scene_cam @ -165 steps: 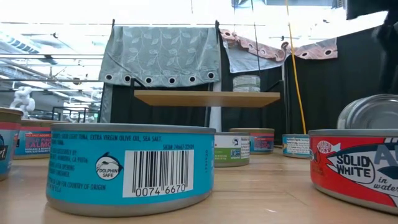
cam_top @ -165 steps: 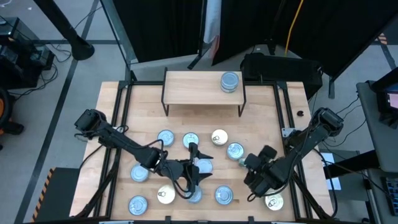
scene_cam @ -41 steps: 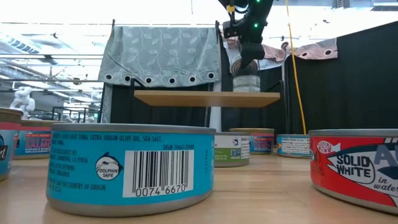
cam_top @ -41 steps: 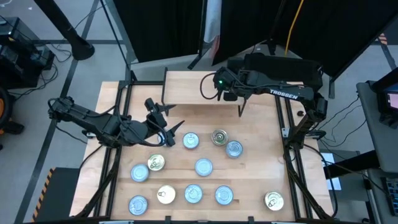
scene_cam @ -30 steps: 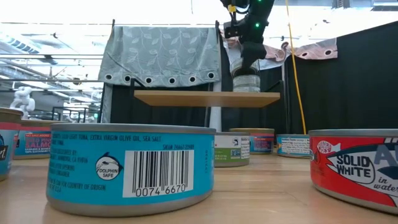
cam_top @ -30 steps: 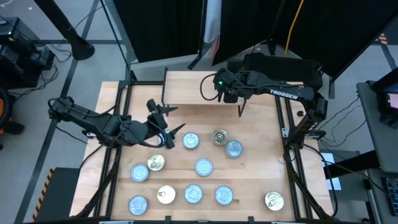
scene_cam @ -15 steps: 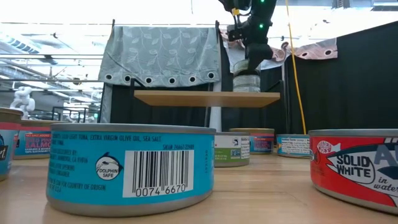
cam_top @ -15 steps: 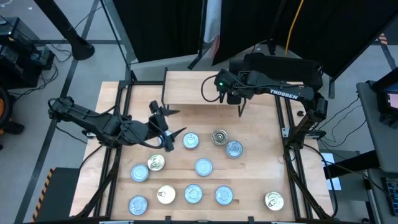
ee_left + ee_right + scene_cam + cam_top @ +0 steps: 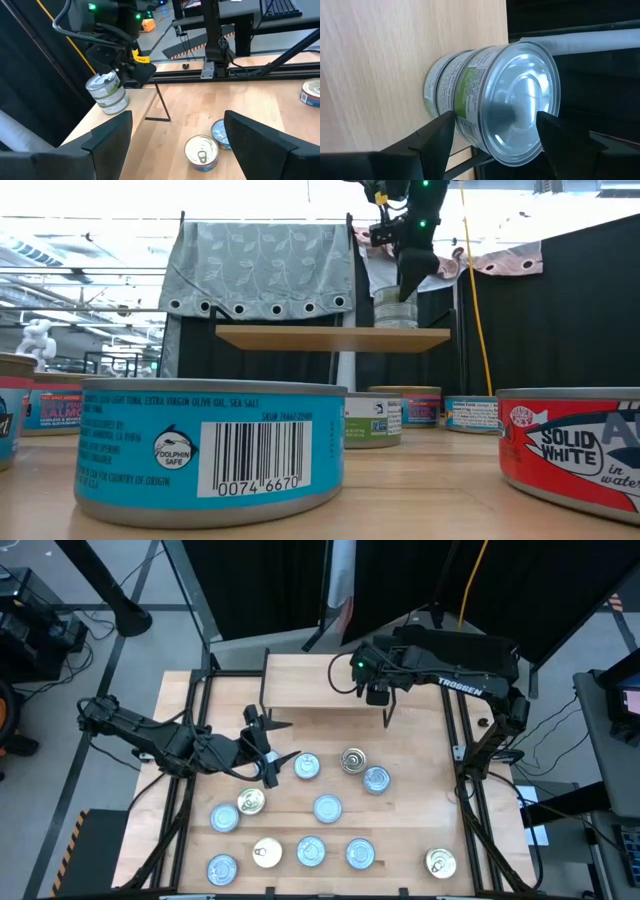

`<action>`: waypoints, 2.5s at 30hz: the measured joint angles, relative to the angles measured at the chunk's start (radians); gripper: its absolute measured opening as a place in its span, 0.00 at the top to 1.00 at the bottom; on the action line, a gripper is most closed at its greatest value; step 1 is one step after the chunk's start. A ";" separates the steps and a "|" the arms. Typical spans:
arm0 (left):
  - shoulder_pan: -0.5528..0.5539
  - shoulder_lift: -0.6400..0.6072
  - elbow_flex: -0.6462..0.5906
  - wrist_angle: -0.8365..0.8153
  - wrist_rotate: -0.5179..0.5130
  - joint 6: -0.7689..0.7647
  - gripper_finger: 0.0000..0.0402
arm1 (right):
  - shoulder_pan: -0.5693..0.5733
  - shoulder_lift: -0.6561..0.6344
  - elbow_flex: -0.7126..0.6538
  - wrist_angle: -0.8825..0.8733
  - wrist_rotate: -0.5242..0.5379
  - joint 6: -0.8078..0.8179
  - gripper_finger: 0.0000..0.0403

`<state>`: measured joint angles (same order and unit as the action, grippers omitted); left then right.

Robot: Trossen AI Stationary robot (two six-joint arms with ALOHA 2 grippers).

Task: Stack canned seafood by type on shelf
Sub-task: Stack the green tuna can on top of the other green tuna cans on the shelf

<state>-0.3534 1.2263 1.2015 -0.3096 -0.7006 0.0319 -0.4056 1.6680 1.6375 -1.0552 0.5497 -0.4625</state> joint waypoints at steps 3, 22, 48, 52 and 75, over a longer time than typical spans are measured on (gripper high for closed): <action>0.000 0.000 0.000 -0.004 0.000 0.000 0.22 | 0.015 -0.010 0.000 -0.012 -0.001 0.016 0.32; 0.042 -0.026 0.000 -0.320 0.115 -0.325 0.37 | 0.377 -0.305 -0.171 -0.006 -0.272 0.629 0.32; -0.493 0.284 -0.001 -0.880 0.527 -1.493 0.99 | 0.778 -0.353 -0.623 0.545 -0.291 0.911 0.32; -0.584 0.370 -0.001 -0.877 0.553 -1.582 0.99 | 0.788 -0.341 -0.622 0.687 -0.291 0.867 0.32; -0.732 0.470 -0.124 -0.801 0.521 -2.006 0.99 | 0.792 -0.167 -0.623 0.858 -0.399 0.754 0.32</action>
<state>-1.0850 1.6966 1.0779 -1.1110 -0.1800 -1.9746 0.3862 1.5005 1.0142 -0.1972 0.1505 0.2917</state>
